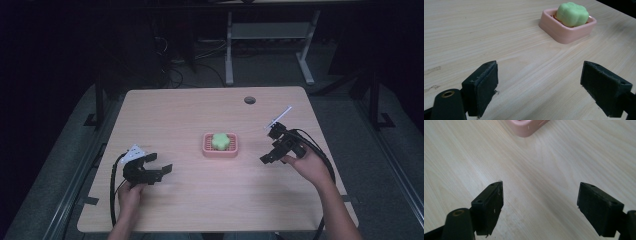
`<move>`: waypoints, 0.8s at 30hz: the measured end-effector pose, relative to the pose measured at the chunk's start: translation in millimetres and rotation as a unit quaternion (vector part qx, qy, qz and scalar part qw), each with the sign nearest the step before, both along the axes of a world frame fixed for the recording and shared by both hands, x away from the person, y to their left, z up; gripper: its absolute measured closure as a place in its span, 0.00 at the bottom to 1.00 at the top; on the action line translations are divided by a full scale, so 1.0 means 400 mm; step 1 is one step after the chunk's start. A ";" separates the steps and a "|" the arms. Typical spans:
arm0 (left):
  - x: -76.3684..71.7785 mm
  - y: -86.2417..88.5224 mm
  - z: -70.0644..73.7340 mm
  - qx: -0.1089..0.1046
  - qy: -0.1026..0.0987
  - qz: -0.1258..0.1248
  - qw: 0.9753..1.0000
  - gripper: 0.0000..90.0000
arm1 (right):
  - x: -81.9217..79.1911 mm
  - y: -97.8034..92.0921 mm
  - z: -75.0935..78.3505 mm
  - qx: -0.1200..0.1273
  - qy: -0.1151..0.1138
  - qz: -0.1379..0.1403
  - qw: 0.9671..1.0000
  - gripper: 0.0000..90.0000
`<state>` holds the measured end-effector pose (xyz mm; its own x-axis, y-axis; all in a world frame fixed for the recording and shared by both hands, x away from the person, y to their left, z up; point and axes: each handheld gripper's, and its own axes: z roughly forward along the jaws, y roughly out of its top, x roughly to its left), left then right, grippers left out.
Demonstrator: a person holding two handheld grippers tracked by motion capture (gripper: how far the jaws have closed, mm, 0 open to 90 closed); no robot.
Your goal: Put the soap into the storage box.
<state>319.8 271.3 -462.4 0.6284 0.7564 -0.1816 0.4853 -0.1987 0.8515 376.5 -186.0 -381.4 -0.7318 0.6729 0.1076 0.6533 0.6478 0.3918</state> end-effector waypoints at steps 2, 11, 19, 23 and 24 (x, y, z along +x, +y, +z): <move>0.000 0.000 0.000 0.000 0.000 0.000 1.000 0.16 | -0.006 -0.008 -0.005 0.000 0.001 -0.003 1.000 0.23; 0.000 0.000 0.000 0.000 0.000 0.000 1.000 0.16 | -0.035 -0.036 -0.027 0.008 0.001 -0.013 1.000 0.23; 0.000 0.000 0.000 0.001 0.000 0.000 1.000 0.16 | -0.065 -0.053 -0.054 0.012 0.004 -0.016 1.000 0.23; 0.000 0.000 0.000 0.001 0.000 0.000 1.000 0.16 | -0.084 -0.061 -0.070 0.014 0.006 -0.018 1.000 0.23; 0.000 0.000 0.000 0.001 0.000 0.000 1.000 0.16 | -0.090 -0.063 -0.073 0.017 0.006 -0.019 1.000 0.23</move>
<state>319.9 271.2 -462.5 0.6283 0.7569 -0.1799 0.4849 -0.2002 0.8513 340.4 -211.1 -410.7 -0.7042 0.6959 0.1404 0.6823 0.6087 0.4049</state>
